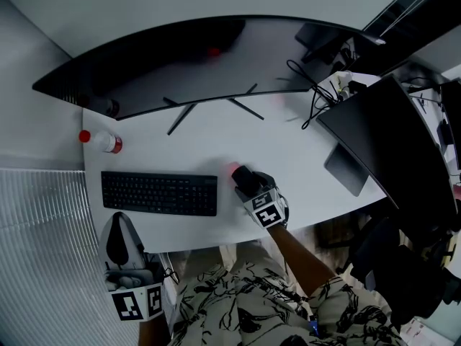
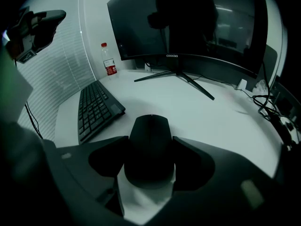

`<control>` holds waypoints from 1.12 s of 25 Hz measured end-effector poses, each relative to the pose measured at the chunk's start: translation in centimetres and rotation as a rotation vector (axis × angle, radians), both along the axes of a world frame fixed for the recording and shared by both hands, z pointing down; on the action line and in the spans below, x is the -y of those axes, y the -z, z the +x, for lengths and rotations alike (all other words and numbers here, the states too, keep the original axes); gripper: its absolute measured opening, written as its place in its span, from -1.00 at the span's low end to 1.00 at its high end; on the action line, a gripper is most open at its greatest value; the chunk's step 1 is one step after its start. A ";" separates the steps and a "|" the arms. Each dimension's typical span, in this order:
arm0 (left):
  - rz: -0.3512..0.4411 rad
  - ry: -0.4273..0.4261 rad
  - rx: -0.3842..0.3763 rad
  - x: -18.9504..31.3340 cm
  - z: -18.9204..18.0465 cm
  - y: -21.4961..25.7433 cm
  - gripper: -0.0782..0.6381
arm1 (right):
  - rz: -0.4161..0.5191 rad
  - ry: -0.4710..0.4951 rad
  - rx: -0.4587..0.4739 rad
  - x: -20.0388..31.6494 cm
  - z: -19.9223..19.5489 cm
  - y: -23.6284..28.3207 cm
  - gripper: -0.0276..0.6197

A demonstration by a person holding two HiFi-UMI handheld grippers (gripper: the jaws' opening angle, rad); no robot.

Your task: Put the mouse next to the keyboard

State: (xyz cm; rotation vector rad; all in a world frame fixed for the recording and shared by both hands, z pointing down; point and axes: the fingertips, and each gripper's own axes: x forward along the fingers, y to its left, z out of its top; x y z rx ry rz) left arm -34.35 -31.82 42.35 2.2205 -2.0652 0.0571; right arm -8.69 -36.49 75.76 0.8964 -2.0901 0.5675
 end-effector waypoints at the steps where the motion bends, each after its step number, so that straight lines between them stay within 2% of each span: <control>1: 0.000 0.001 0.001 0.0 -0.1 0.1 -0.77 | 0.000 0.001 -0.003 0.0 -0.1 0.0 0.01; 10: -0.003 0.007 -0.001 0.0 -0.4 0.2 -0.77 | 0.020 0.025 -0.051 0.2 -0.2 -0.5 0.02; 14: 0.005 0.009 -0.006 0.2 -0.4 0.5 -0.77 | 0.024 0.013 -0.029 0.3 -0.3 -0.3 0.05; 17: 0.019 0.009 -0.005 0.3 -0.4 0.9 -0.77 | 0.051 -0.012 0.035 0.8 -0.1 1.1 0.13; 19: 0.028 0.009 -0.005 0.4 -0.4 1.1 -0.77 | 0.088 -0.022 0.115 1.4 0.0 3.3 0.12; 23: 0.032 0.017 -0.006 0.5 -0.5 1.6 -0.77 | 0.236 -0.020 0.293 2.8 0.3 10.3 -0.18; 28: 0.056 0.012 0.001 0.7 -0.3 3.0 -0.77 | 0.385 -0.025 0.390 3.3 1.6 18.6 -0.51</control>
